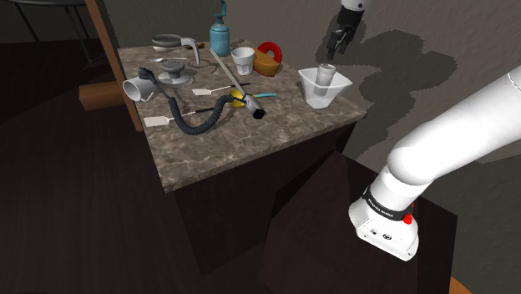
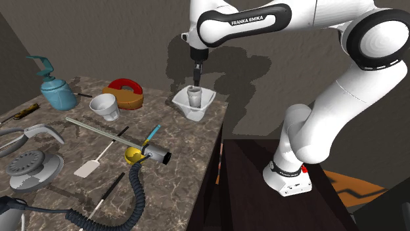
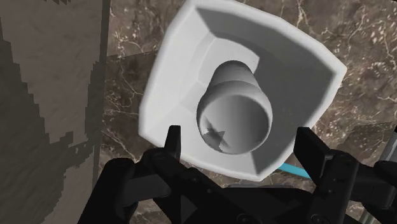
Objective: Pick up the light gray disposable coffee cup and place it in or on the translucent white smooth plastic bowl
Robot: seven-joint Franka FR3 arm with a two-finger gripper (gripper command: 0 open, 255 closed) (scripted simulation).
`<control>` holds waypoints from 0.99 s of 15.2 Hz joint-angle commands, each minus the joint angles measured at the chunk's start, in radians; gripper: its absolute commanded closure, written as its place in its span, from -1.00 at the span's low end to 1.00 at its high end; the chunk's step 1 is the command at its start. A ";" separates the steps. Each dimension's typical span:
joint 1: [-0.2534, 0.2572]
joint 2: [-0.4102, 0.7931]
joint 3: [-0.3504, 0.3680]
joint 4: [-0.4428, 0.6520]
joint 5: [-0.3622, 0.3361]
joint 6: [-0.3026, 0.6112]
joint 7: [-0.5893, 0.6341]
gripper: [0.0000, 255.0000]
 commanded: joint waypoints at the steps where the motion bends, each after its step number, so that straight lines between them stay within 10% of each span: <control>1: 0.000 0.000 0.000 0.000 0.000 0.000 0.000 -1.00; 15: 0.004 -0.013 0.014 0.114 0.004 -0.128 -0.001 -1.00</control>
